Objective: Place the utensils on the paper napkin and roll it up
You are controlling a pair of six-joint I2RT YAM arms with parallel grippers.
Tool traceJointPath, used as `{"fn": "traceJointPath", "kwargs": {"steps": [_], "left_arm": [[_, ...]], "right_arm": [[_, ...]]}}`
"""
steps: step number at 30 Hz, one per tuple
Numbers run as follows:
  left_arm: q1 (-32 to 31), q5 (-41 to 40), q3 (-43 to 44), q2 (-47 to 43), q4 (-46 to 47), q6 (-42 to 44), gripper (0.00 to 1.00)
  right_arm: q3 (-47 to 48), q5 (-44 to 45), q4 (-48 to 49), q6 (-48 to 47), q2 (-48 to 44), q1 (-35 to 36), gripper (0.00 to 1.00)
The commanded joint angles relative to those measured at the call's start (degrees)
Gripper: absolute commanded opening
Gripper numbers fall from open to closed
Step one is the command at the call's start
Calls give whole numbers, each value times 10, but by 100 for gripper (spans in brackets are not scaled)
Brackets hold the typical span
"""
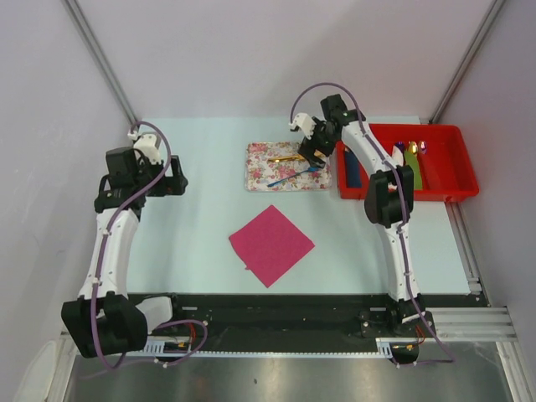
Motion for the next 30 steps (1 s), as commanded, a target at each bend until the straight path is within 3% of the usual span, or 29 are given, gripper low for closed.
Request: {"fn": "traceJointPath", "kwargs": {"steps": [1, 21, 30], "left_arm": [[-1, 24, 14, 18, -1, 2, 100], [0, 55, 17, 69, -25, 6, 100], [0, 46, 26, 77, -35, 9, 100]], "right_arm": [[30, -41, 12, -36, 18, -4, 100], [27, -120, 212, 70, 76, -1, 98], [36, -131, 230, 30, 102, 17, 89]]}}
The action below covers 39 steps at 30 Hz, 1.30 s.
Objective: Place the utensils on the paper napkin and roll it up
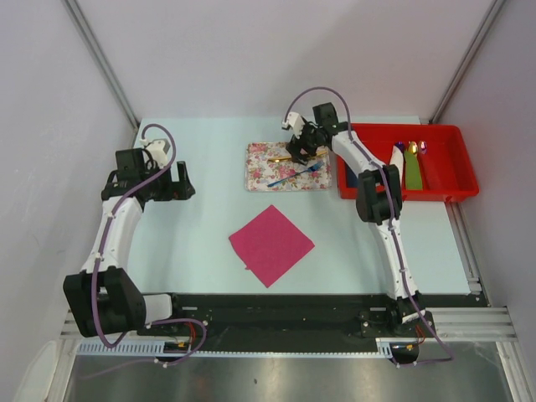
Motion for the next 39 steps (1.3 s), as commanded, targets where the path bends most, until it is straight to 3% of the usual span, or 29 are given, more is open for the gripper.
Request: {"fn": "traceJointPath", "kwargs": {"steps": [1, 11, 25, 31, 32, 35, 39], "left_arm": [[0, 4, 25, 5, -3, 11, 100], [-1, -3, 25, 9, -5, 12, 100], [0, -8, 50, 21, -29, 17, 100], [0, -6, 50, 17, -31, 19, 100], [-1, -6, 51, 17, -32, 20, 100], [-1, -5, 51, 15, -34, 20, 100], [0, -3, 51, 13, -34, 22, 100]], "right_arm": [[33, -20, 22, -27, 23, 11, 88], [53, -17, -9, -67, 49, 14, 73], [66, -19, -88, -48, 65, 10, 65], [64, -16, -138, -52, 64, 11, 48], [63, -12, -139, -44, 64, 10, 27], [63, -4, -145, -34, 62, 7, 21], [60, 6, -155, -38, 60, 3, 20]]}}
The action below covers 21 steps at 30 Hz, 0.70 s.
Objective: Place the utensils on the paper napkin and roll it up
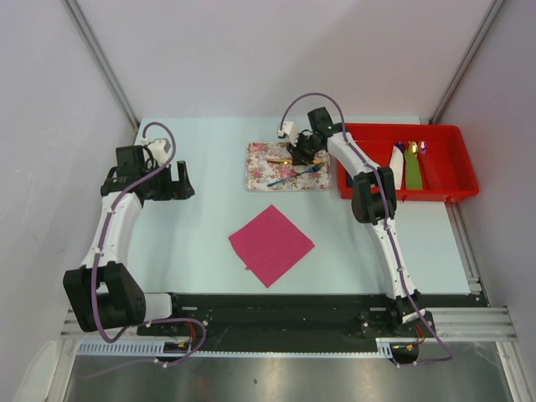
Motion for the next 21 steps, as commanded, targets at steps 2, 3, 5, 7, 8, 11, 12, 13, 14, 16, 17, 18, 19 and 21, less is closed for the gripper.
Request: {"fn": "traceJointPath", "kwargs": {"steps": [2, 3, 5, 7, 8, 11, 12, 13, 14, 16, 17, 18, 19, 21], "left_arm": [[-1, 7, 26, -8, 1, 16, 100], [-1, 8, 26, -7, 1, 17, 100], [-1, 10, 26, -6, -1, 17, 100], [0, 10, 27, -5, -2, 20, 100], [0, 10, 27, -5, -2, 21, 99], [0, 9, 31, -5, -4, 24, 100], [-1, 9, 32, -6, -4, 25, 100], [0, 9, 32, -6, -5, 26, 100], [0, 9, 34, -6, -6, 27, 100], [0, 8, 33, -7, -6, 28, 100], [0, 8, 33, -7, -6, 30, 100], [0, 8, 34, -8, -5, 30, 100], [-1, 8, 33, -8, -5, 30, 100], [0, 8, 32, -8, -4, 31, 100]], "right_arm": [[6, 34, -62, 1, 15, -6, 24], [3, 42, -61, 1, 16, -5, 27], [-4, 53, -47, 3, 17, -1, 33], [-6, 66, -43, -5, 21, 2, 31], [-6, 71, -45, -9, 23, 5, 29], [-5, 82, -52, -21, 28, 8, 25], [-4, 83, -53, -20, 29, 8, 22], [-3, 82, -52, -20, 29, 8, 18], [-3, 82, -52, -19, 28, 8, 9], [-4, 83, -42, -13, 24, 8, 0], [-5, 83, -36, -10, 20, 7, 0], [-6, 82, -30, -5, 18, 5, 0], [-8, 80, -17, -2, 9, 5, 0], [-14, 76, -1, -1, -5, 5, 0]]}}
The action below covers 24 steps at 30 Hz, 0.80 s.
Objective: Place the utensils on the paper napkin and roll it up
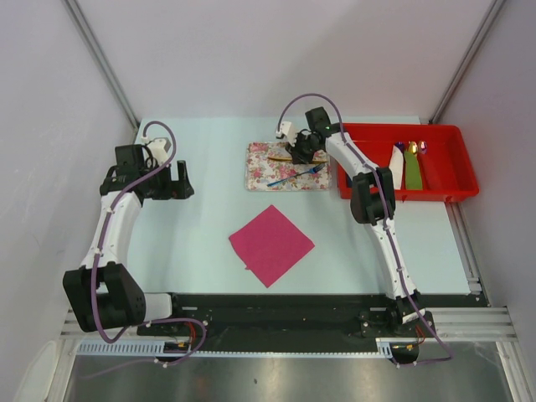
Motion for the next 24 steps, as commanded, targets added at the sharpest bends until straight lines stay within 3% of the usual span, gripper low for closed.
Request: {"fn": "traceJointPath", "kwargs": {"steps": [1, 24], "left_arm": [[0, 8, 24, -9, 4, 16, 100], [-1, 95, 30, 8, 68, -12, 100]], "right_arm": [[-23, 38, 10, 4, -12, -1, 0], [-71, -12, -4, -81, -137, 21, 0]]}}
